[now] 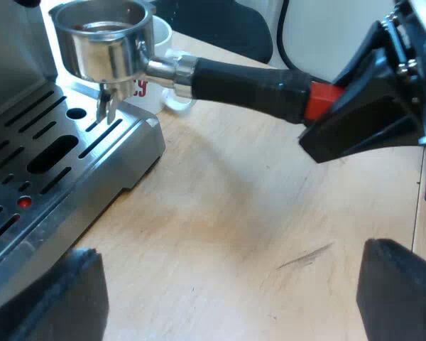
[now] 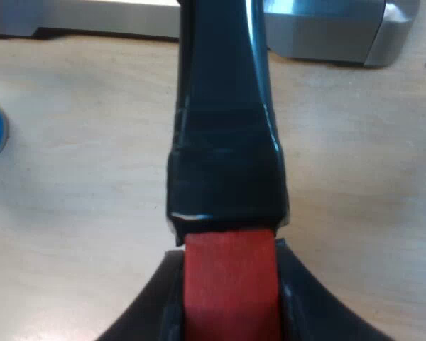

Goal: Grind coffee beans and then tamp

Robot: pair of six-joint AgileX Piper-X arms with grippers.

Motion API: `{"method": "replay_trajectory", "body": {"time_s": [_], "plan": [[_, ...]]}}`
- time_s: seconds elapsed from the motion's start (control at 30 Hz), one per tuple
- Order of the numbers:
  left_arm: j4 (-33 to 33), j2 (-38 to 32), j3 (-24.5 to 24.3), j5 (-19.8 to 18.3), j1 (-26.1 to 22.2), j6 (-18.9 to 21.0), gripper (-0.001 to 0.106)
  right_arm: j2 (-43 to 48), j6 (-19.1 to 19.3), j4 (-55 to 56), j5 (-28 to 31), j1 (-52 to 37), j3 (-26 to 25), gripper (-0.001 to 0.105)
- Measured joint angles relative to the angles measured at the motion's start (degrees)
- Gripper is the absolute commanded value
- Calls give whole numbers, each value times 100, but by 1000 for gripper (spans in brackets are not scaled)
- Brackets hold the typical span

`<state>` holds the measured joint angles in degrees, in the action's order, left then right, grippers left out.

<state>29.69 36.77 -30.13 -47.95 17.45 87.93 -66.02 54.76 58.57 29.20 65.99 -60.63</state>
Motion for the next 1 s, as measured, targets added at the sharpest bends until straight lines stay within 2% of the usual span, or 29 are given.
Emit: {"method": "replay_trajectory", "body": {"time_s": [0.13, 0.3, 0.5, 0.67, 1.0], "plan": [[14, -181, 0, 87, 0, 0, 73, 356, 50, 23, 193, 343, 161, 0], [84, -634, 0, 157, 0, 17, 73, 568, 312, 12, 368, 697, 263, 0], [625, -1013, 0, 224, 0, 17, 73, 689, 406, -309, 666, 1131, 726, 0], [751, -1101, 0, 264, 0, 17, 70, 688, 634, -955, 652, 1254, 1148, 0], [943, -1101, 0, 298, 0, 17, 70, 688, 647, -1889, 659, 1250, 1865, 0]]}}
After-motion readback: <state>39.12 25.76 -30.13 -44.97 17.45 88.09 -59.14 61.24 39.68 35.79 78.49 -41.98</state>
